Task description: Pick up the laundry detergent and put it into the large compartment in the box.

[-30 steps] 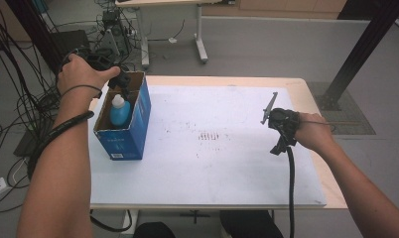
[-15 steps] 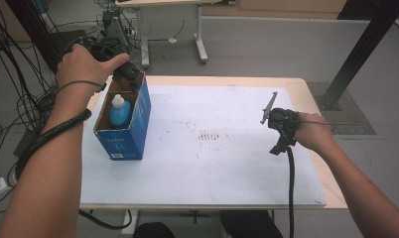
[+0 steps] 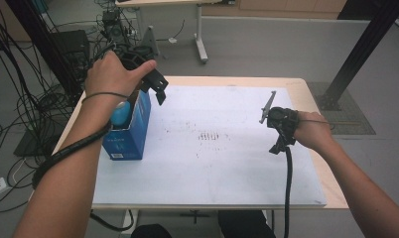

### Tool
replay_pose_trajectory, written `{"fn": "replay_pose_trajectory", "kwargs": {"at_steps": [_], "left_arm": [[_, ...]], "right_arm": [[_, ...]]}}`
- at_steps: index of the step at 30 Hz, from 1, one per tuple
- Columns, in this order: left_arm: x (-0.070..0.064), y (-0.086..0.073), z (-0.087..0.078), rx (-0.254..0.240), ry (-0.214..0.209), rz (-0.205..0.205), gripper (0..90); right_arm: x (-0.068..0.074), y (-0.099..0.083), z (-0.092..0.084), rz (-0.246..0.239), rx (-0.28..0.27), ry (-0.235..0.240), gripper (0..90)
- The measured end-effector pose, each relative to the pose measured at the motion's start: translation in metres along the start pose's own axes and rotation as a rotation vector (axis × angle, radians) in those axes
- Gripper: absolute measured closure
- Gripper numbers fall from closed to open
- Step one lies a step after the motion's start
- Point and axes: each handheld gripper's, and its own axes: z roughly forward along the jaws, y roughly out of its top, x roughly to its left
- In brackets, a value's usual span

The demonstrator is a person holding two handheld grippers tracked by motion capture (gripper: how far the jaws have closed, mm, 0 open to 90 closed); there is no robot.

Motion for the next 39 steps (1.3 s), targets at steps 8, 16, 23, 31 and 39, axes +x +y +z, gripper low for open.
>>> {"fn": "replay_pose_trajectory", "kwargs": {"at_steps": [8,16,23,31,39], "left_arm": [[-0.040,0.007,0.017,0.016,-0.032,0.101,4.9],[-0.065,0.010,0.039,0.035,-0.047,0.160,4.9],[-0.080,0.013,0.057,0.062,-0.041,0.198,4.9],[-0.096,0.013,0.071,0.075,-0.046,0.236,4.9],[-0.103,0.013,0.089,0.089,-0.058,0.255,4.9]], "right_arm": [[0.002,-0.002,-0.001,0.003,0.001,-0.001,4.5],[0.003,-0.009,0.000,0.014,-0.004,0.001,4.5],[0.001,-0.010,0.001,0.015,-0.008,0.001,4.5],[0.001,-0.007,0.005,0.012,-0.003,0.005,4.5],[0.001,-0.007,0.006,0.011,0.001,0.008,4.5]]}}
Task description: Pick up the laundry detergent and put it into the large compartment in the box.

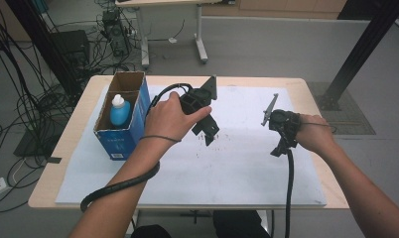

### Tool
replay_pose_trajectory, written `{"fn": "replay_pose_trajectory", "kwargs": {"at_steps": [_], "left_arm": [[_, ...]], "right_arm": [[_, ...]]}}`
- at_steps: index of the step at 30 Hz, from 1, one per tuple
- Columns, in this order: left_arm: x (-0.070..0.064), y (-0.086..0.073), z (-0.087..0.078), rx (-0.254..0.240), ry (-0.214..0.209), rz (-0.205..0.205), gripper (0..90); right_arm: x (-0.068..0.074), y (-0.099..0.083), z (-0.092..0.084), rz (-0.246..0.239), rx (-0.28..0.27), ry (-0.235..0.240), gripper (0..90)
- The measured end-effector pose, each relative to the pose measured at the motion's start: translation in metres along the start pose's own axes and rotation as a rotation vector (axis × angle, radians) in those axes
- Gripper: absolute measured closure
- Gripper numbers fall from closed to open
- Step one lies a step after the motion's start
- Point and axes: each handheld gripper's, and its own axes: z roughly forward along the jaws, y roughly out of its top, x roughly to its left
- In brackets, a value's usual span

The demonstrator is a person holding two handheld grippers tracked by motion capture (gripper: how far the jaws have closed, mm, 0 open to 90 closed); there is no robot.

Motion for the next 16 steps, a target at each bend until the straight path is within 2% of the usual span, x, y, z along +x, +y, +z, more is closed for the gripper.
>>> {"fn": "replay_pose_trajectory", "kwargs": {"at_steps": [3,8,16], "left_arm": [[-0.0019,0.0020,0.0035,0.011,0.005,0.001,4.9],[-0.0022,0.0000,0.0037,-0.006,-0.001,0.001,4.9],[-0.0021,0.0009,0.0046,-0.007,-0.011,0.000,4.8]], "right_arm": [[0.0000,-0.0013,-0.0001,0.002,-0.007,0.001,4.5],[0.0011,-0.0008,-0.0003,0.000,-0.007,0.001,4.5],[0.0022,-0.0006,-0.0016,-0.003,-0.005,-0.002,4.5]]}}
